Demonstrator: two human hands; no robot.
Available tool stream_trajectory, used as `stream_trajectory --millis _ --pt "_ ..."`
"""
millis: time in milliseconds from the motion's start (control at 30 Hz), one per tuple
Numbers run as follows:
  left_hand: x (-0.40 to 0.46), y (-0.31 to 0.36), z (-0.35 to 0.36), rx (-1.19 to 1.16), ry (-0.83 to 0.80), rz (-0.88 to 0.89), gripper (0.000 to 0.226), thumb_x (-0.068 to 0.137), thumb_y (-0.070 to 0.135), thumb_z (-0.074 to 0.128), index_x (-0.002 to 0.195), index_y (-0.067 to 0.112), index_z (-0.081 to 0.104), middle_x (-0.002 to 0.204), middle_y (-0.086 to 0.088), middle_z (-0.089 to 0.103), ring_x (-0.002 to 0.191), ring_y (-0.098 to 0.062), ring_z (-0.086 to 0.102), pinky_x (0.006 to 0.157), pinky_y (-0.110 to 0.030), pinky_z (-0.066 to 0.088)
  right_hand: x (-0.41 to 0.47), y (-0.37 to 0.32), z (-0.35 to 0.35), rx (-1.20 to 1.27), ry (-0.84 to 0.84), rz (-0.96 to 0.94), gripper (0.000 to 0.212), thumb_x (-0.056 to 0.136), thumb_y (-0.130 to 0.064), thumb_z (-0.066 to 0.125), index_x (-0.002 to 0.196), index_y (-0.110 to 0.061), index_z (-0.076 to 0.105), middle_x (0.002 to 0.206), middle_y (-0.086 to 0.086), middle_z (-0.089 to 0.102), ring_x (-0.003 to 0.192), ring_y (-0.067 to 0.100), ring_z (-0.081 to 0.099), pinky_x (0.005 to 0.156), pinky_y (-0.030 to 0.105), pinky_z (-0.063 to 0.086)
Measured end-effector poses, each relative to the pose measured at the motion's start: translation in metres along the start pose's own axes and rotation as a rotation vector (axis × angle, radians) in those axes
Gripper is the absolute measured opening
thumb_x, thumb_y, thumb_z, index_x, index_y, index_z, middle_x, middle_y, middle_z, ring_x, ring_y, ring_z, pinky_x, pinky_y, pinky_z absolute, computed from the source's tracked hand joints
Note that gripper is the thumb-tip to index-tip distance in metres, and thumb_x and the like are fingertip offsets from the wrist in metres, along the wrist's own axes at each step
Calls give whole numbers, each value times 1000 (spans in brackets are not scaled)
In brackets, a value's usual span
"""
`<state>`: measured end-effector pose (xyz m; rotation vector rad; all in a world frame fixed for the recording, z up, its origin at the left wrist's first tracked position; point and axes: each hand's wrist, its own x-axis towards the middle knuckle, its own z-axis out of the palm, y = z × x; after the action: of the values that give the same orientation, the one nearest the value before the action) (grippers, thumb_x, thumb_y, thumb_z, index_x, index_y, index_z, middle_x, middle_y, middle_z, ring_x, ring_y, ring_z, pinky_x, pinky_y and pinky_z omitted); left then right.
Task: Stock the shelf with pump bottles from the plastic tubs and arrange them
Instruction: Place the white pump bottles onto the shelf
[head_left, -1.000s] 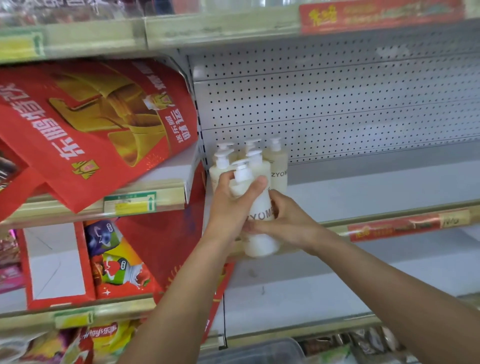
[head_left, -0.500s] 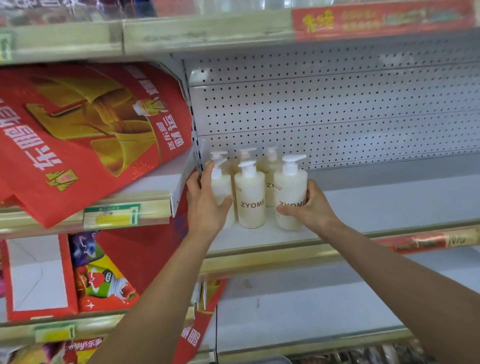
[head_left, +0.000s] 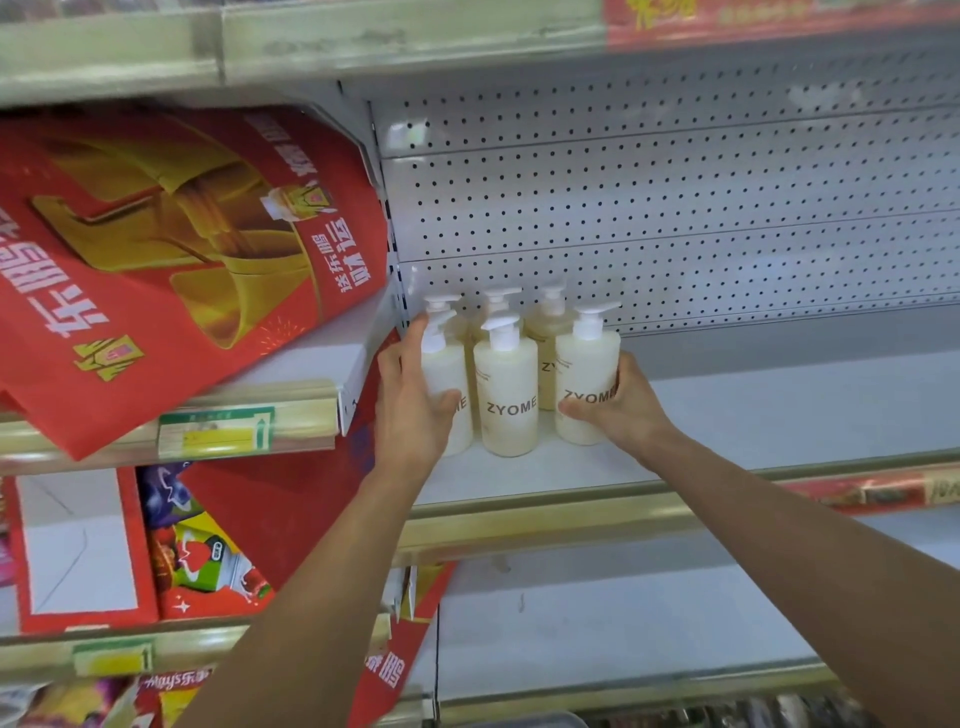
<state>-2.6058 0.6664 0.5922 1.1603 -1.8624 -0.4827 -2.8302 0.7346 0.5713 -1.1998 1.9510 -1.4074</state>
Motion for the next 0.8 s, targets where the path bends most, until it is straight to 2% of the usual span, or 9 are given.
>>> stream_trajectory --millis 100,167,233,300,433,567,700,800 --pt "0 -1 0 31 0 13 94 84 11 72 150 43 14 149 -6 29 133 -30 43 104 -48 42 -1 -3 -2 -54 -22 42 77 73 -24 84 132 -16 35 123 2 54 112 22 55 86 35 48" --pt "-4 -1 -1 91 4 48 93 86 15 71 154 33 11 152 -10 25 141 -30 29 111 -47 35 -4 -10 -5 -85 -8 70 86 73 -28 83 139 -14 29 135 6 47 121 25 49 97 40 45" --pt "-13 0 -5 160 18 99 89 88 20 69 156 23 11 154 -14 21 145 -29 18 115 -46 28 -13 -19 -9 -128 59 56 94 76 -31 81 147 -12 22 146 10 36 133 28 38 107 46 38" --pt "-27 3 -11 213 33 151 83 89 25 68 155 19 17 155 -14 21 145 -29 17 115 -43 27 -33 -30 -13 -214 144 -30 89 81 -33 75 149 -13 21 150 9 32 138 27 32 108 47 36" --pt "-67 7 -29 281 57 226 66 88 30 67 145 17 38 150 -8 35 138 -27 31 106 -44 37 -88 -40 -15 -508 264 -333 57 88 -32 64 139 -18 41 141 2 42 129 22 41 93 43 44" --pt "-111 -2 -40 247 11 301 51 86 26 68 134 20 52 133 -1 52 123 -23 43 94 -43 48 -135 -26 -4 -641 295 -542 38 88 -29 60 123 -14 58 124 4 58 109 28 57 81 40 45" --pt "-156 -29 -44 248 -65 273 41 86 25 68 126 22 59 122 2 58 115 -20 47 91 -37 45 -180 -3 20 -689 236 -575 33 86 -27 61 116 -13 63 114 7 63 96 31 62 74 39 49" --pt "-193 -64 -40 246 -177 229 40 86 26 67 125 20 60 120 -1 60 113 -23 51 94 -34 41 -212 27 45 -671 144 -493 31 85 -27 62 113 -14 65 109 6 65 94 31 63 74 39 50"
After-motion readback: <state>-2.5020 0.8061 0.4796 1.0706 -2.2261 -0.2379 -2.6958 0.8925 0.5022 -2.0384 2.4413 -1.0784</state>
